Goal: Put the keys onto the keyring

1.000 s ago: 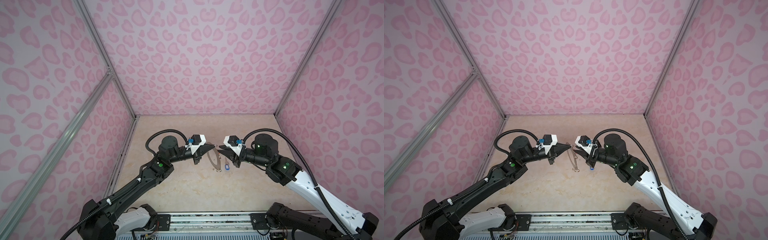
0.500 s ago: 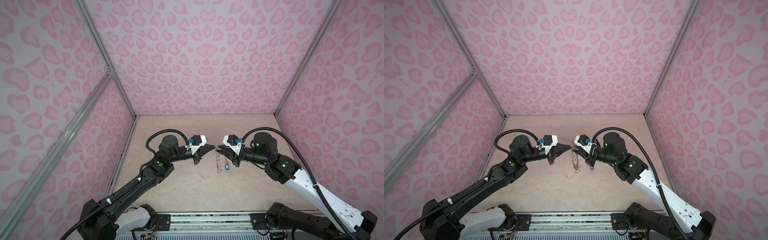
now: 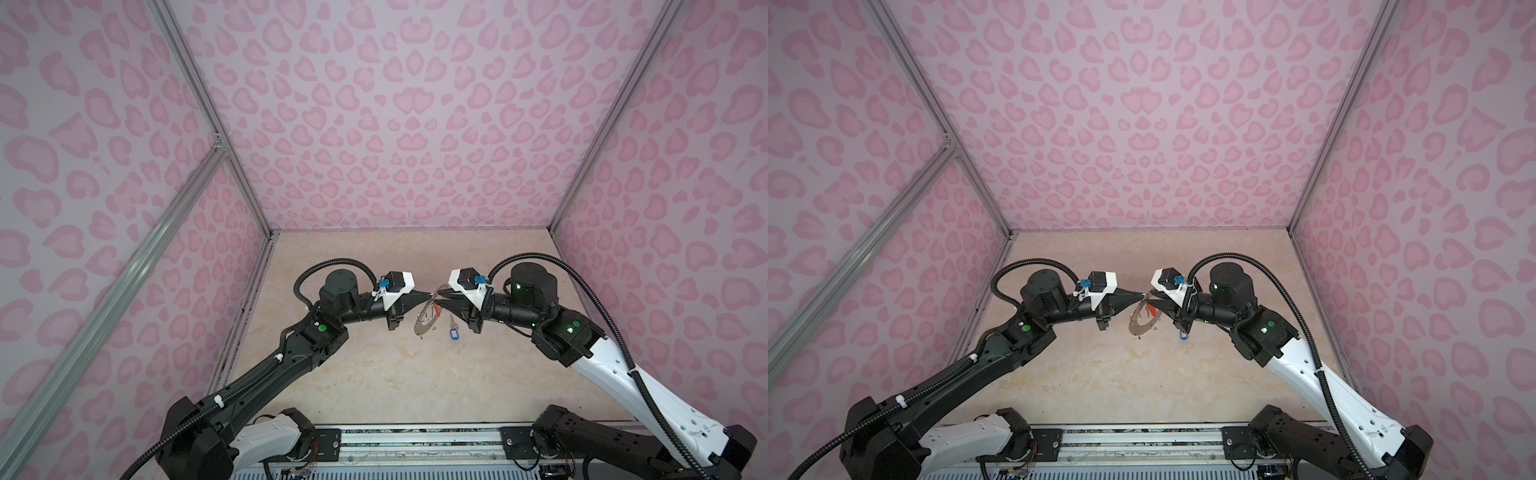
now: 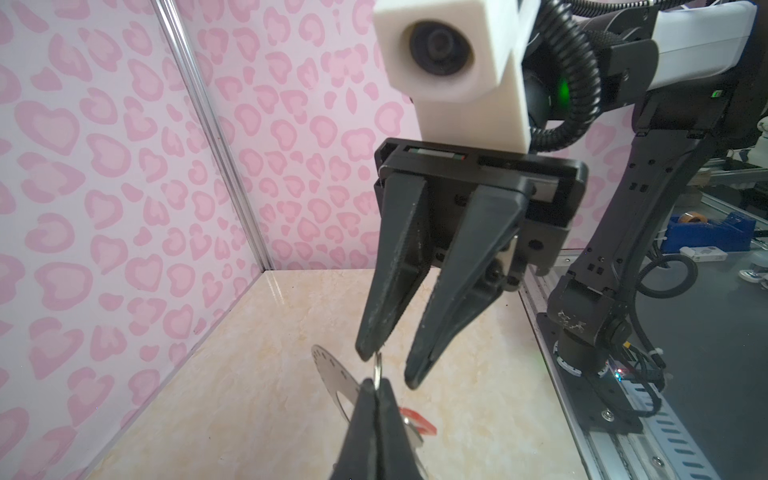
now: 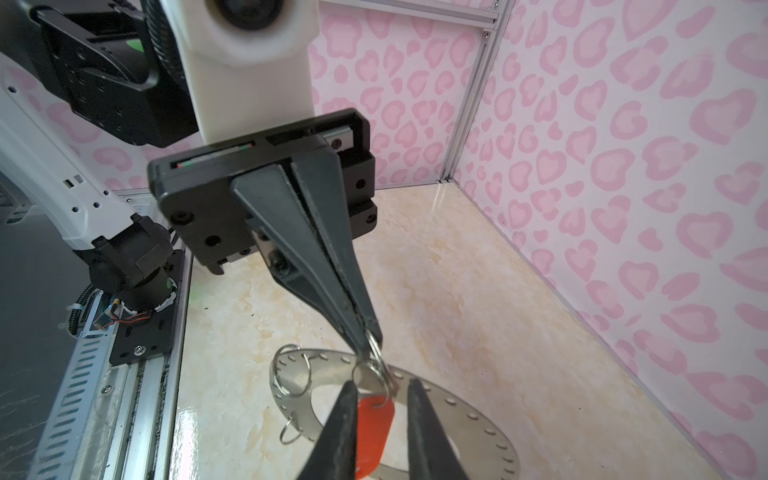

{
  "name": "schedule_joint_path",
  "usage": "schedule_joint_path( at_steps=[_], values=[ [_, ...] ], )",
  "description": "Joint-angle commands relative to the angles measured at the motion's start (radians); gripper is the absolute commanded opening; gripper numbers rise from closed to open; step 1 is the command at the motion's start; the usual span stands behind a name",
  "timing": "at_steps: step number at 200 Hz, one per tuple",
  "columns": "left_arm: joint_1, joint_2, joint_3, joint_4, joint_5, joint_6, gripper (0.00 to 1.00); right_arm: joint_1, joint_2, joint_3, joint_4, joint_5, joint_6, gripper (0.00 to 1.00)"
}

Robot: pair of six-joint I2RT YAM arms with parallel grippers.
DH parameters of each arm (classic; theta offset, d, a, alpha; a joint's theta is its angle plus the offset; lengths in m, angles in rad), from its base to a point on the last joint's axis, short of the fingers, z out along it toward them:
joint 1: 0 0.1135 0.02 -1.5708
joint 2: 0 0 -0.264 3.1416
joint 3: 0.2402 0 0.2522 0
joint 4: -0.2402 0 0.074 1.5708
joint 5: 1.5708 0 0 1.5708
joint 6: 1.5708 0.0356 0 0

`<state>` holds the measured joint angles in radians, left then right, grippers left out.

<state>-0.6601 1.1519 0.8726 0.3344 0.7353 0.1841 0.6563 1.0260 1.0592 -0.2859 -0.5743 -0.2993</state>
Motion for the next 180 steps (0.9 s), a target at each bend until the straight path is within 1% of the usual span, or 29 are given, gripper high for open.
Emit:
schedule_joint_path(
  at_steps=[1, 49, 68, 86, 108, 124, 129, 142, 151, 166, 180],
  values=[
    [0.001, 0.003, 0.017, 0.020, 0.019, 0.003, 0.03, -0.005, 0.005, 0.003, -0.002, -0.020, -0.004, 0.19],
    [0.001, 0.006, 0.020, 0.014, 0.030, 0.004, 0.03, -0.008, 0.019, 0.005, -0.004, -0.035, -0.006, 0.14],
    [0.001, 0.009, 0.022, 0.011, 0.038, 0.005, 0.03, -0.007, 0.025, 0.002, 0.006, -0.044, -0.002, 0.09],
    [0.001, 0.011, 0.023, 0.009, 0.043, 0.004, 0.03, -0.007, 0.028, -0.006, 0.019, -0.056, 0.005, 0.07],
    [0.001, 0.014, 0.026, 0.002, 0.046, 0.009, 0.03, -0.007, 0.028, -0.010, 0.026, -0.062, 0.008, 0.00],
    [0.001, 0.016, 0.031, -0.018, 0.040, 0.024, 0.03, -0.007, 0.023, -0.014, 0.025, -0.059, 0.005, 0.00],
    [0.001, 0.014, 0.032, -0.025, 0.028, 0.034, 0.06, -0.007, 0.021, -0.012, 0.019, -0.056, 0.003, 0.00],
    [0.001, 0.007, 0.042, -0.065, -0.030, 0.076, 0.19, -0.008, 0.022, -0.006, -0.021, -0.043, -0.012, 0.00],
    [0.001, 0.003, 0.059, -0.109, -0.068, 0.118, 0.25, -0.007, 0.027, 0.009, -0.067, -0.027, -0.029, 0.00],
    [-0.001, 0.004, 0.107, -0.228, -0.109, 0.200, 0.27, -0.006, 0.039, 0.039, -0.146, 0.003, -0.049, 0.00],
    [-0.001, 0.006, 0.144, -0.294, -0.135, 0.246, 0.27, -0.007, 0.050, 0.063, -0.198, 0.022, -0.059, 0.00]
  ],
)
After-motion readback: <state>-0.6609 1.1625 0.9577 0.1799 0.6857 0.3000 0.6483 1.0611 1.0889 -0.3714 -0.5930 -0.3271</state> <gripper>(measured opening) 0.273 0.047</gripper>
